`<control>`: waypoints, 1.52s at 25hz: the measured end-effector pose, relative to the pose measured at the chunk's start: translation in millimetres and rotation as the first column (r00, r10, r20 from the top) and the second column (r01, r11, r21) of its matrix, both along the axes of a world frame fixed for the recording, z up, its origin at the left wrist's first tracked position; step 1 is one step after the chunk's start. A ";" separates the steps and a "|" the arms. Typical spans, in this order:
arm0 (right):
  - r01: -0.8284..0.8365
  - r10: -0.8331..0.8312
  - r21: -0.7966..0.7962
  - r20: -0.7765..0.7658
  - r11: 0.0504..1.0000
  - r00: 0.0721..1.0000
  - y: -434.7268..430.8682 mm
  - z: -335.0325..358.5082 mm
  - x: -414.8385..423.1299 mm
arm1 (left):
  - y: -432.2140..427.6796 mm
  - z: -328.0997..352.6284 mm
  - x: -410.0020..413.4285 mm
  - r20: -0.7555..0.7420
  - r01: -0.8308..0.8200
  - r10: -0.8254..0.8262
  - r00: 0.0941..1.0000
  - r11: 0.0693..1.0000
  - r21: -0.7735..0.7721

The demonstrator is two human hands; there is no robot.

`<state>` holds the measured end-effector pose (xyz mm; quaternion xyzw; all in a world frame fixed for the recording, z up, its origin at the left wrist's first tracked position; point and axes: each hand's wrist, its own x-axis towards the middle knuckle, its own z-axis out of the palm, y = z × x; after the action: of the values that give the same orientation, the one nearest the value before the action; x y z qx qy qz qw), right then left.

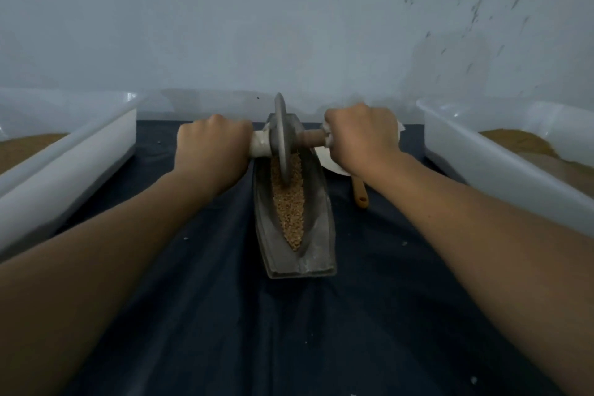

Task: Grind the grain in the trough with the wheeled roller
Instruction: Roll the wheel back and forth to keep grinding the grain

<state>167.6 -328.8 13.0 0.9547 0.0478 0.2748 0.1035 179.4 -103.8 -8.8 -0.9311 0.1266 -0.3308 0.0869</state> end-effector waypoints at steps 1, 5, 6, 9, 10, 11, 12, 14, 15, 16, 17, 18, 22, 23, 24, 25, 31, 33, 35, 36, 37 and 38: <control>-0.023 0.023 0.003 -0.021 1.000 1.000 -4.4 -0.8 -11.9 | 2.9 -0.6 -8.3 0.011 0.026 -0.027 1.000 0.999 0.034; -0.156 0.156 0.005 -0.018 0.988 0.988 -28.5 -5.8 -77.7 | 32.8 18.1 -58.9 0.046 0.206 -0.219 0.975 0.957 0.204; -0.193 0.193 0.031 0.005 0.981 0.981 -34.5 -4.9 -89.7 | 37.9 23.8 -65.6 0.051 0.243 -0.260 0.964 0.945 0.218; -0.179 0.180 0.053 -0.008 0.982 0.984 -36.9 -9.8 -89.4 | 35.0 21.0 -58.9 -0.039 0.203 -0.200 0.979 0.954 0.218; -0.117 0.118 0.037 -0.016 0.992 0.993 -31.5 -11.0 -77.4 | 28.9 16.0 -46.6 -0.048 0.139 -0.132 0.990 0.970 0.198; -0.053 0.053 0.022 -0.006 0.998 0.999 -24.5 -11.9 -60.7 | 21.4 13.2 -32.4 -0.041 0.072 -0.066 0.997 0.982 0.175; 0.000 -0.001 0.021 0.004 1.000 1.000 -17.8 -11.9 -42.2 | 14.5 12.3 -19.7 -0.049 0.030 -0.023 0.999 0.989 0.143; 0.073 -0.072 0.030 -0.022 0.997 0.997 -6.6 -6.8 -13.9 | 2.9 14.9 -1.4 -0.100 -0.018 0.027 0.995 0.996 0.084; 0.080 -0.079 0.038 -0.035 0.996 0.996 -3.6 -3.8 -8.2 | -0.5 17.1 2.1 -0.109 -0.031 0.039 0.993 0.997 0.074; 0.073 -0.071 0.042 -0.046 0.996 0.996 -3.4 -2.8 -8.9 | -1.2 18.3 0.3 -0.110 -0.030 0.039 0.993 0.996 0.079; 0.064 -0.060 0.049 -0.067 0.997 0.996 -5.8 -2.6 -15.5 | 1.3 18.3 -5.9 -0.110 -0.013 0.024 0.994 0.995 0.096; 0.042 -0.038 0.051 -0.091 0.998 0.995 -9.0 -2.4 -27.3 | 6.0 17.5 -16.5 -0.109 0.016 -0.004 0.994 0.993 0.115; -0.175 0.172 -0.018 -0.097 0.984 0.980 -32.9 6.1 -88.0 | 31.1 19.5 -62.4 -0.086 0.153 -0.143 0.986 0.980 0.128; -0.209 0.207 -0.035 -0.073 0.977 0.976 -35.9 8.8 -94.4 | 33.3 20.6 -65.5 -0.107 0.163 -0.150 0.983 0.979 0.124; -0.202 0.198 -0.054 -0.059 0.978 0.978 -34.1 10.4 -94.2 | 33.6 18.4 -65.4 -0.138 0.156 -0.140 0.980 0.981 0.113; -0.153 0.150 -0.076 -0.049 0.985 0.987 -29.2 10.0 -87.5 | 32.2 14.5 -60.8 -0.167 0.130 -0.113 0.979 0.987 0.097; 0.108 -0.097 0.115 -0.096 0.988 0.991 -8.4 -9.1 2.9 | -2.6 25.4 14.7 -0.069 -0.008 0.022 0.997 0.982 0.190; 0.108 -0.096 0.128 -0.094 0.986 0.991 -11.6 -11.2 2.8 | -7.8 34.0 18.8 -0.101 -0.004 0.024 0.995 0.980 0.197; 0.045 -0.037 0.100 -0.080 0.994 0.996 -16.0 -10.1 -15.4 | -0.1 29.5 1.5 -0.136 0.032 -0.008 0.991 0.983 0.179; 0.005 0.001 0.070 -0.075 0.998 0.997 -18.5 -7.9 -30.1 | 8.7 23.6 -12.3 -0.147 0.062 -0.037 0.988 0.984 0.168; -0.033 0.035 0.037 -0.072 0.999 0.997 -21.8 -5.4 -46.8 | 19.2 17.8 -27.2 -0.136 0.105 -0.083 0.987 0.981 0.162; -0.074 0.074 0.009 -0.069 0.997 0.995 -25.9 -3.4 -64.0 | 29.1 14.3 -44.0 -0.106 0.149 -0.132 0.986 0.974 0.170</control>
<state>103.6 -354.7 9.6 0.9616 0.0859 0.2453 0.0886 135.5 -74.7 5.5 -0.9229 0.2252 -0.2792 0.1399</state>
